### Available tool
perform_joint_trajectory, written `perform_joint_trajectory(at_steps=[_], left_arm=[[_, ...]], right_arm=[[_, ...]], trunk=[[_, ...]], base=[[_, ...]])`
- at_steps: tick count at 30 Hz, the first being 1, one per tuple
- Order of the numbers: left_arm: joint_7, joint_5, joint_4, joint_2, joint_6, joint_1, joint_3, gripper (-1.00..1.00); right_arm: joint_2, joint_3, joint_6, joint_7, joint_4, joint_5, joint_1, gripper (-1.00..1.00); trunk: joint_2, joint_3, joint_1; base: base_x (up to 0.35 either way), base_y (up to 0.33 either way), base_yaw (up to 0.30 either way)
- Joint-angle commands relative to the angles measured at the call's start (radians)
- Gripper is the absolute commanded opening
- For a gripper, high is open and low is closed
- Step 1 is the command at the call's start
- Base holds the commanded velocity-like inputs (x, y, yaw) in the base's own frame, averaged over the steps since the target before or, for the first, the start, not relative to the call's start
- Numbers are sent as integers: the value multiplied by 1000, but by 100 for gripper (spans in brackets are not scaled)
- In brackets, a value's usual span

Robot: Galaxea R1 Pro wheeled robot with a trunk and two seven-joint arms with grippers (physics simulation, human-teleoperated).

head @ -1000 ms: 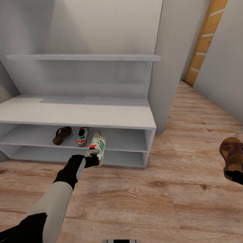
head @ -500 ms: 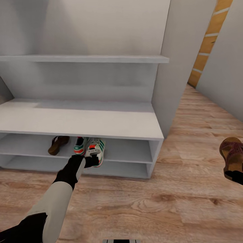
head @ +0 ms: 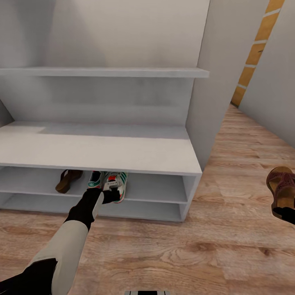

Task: Pick up the two gym shoes and the two sandals from the corridor floor and place them onto the hallstand (shoe rack) in the corridor, making sure they are on the rack and not on the floor. Arrange them so the two gym shoes are next to each other and the two sandals are next to each other.

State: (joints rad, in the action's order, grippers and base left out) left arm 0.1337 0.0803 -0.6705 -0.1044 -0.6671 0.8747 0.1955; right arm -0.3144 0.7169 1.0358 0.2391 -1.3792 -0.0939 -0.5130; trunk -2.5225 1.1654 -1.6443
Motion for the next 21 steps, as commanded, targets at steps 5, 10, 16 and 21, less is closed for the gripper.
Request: perform_joint_trajectory(at_steps=[5,10,16,21], left_arm=[[8,9,-1,-1,-5,1,7,-100],[8,9,-1,-1,-5,0,7,-100],[8,9,-1,-1,-5,1,7,-100],[8,9,-1,-1,-5,1,7,-100]], right_arm=[[0,1,4,8,-1,-7,-1,-100],[0,1,4,8,-1,-7,-1,-100],[0,1,4,8,-1,-7,-1,-100],[0,1,4,8,-1,-7,-1,-100]], trunk=[[0,1,0],[0,1,0],[0,1,0],[0,1,0]], base=[[15,0,0],[186,0,0],[44,0,0],[75,31,0]])
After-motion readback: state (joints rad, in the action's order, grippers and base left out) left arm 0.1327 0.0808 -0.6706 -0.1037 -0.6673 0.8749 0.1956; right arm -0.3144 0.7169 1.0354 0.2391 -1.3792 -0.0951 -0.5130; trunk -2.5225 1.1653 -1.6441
